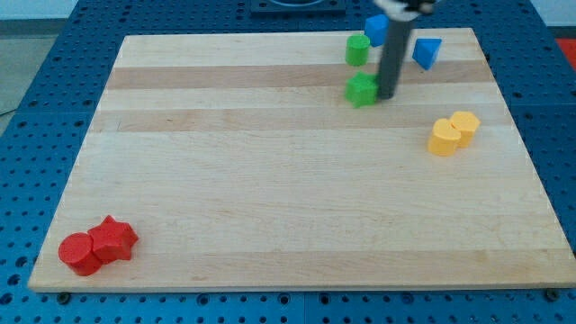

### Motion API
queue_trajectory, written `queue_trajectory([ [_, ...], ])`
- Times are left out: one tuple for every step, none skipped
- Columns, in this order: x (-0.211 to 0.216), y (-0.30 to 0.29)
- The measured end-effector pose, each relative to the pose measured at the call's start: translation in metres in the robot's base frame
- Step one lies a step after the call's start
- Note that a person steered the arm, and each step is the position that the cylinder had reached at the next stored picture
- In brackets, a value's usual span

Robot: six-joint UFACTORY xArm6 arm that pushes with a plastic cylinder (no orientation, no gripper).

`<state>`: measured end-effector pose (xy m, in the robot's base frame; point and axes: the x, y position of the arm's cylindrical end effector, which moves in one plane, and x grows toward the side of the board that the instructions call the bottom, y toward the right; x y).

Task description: Push the green star to the left side of the board

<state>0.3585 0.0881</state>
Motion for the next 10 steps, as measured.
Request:
queue_trajectory([
  [0.025, -0.086],
  [0.028, -0.045],
  [0.014, 0.002],
  [0.001, -0.033],
  [0.007, -0.135],
  [0.03, -0.207],
  [0.033, -0.165],
  [0.01, -0.116],
  [-0.016, -0.114],
  [-0.023, -0.164],
])
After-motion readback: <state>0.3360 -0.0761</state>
